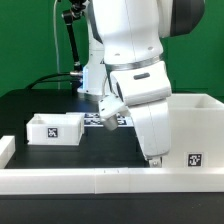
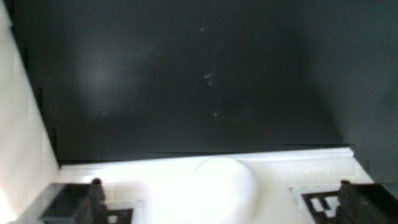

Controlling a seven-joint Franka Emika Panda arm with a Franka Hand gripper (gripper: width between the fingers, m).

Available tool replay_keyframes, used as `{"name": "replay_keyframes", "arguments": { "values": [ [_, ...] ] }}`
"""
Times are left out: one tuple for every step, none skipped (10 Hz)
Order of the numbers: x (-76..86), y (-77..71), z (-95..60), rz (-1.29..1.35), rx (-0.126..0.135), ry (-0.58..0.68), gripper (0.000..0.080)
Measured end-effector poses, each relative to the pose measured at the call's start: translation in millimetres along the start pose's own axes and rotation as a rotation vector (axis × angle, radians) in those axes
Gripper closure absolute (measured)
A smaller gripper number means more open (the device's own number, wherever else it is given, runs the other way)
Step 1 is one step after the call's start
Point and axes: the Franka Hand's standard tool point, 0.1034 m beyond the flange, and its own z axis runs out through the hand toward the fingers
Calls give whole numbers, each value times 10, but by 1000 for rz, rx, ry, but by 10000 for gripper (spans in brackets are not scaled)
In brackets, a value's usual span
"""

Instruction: Assemble drawer

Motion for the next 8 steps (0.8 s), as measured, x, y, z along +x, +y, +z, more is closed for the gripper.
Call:
{"name": "replay_keyframes", "arguments": {
  "values": [
    [-118, 3, -21, -6, -3, -2, 151],
    [-275, 2, -54, -8, -8, -5, 151],
    [-408, 0, -139, 0, -21, -15, 151],
    [-496, -37, -230, 12, -43, -24, 151],
    [-579, -115, -316, 26, -70, -36, 151],
    [-634, -244, -386, 57, -94, -48, 151],
    [-646, -399, -406, 95, -107, -58, 151],
    [-656, -518, -426, 117, -136, -70, 151]
  ]
}}
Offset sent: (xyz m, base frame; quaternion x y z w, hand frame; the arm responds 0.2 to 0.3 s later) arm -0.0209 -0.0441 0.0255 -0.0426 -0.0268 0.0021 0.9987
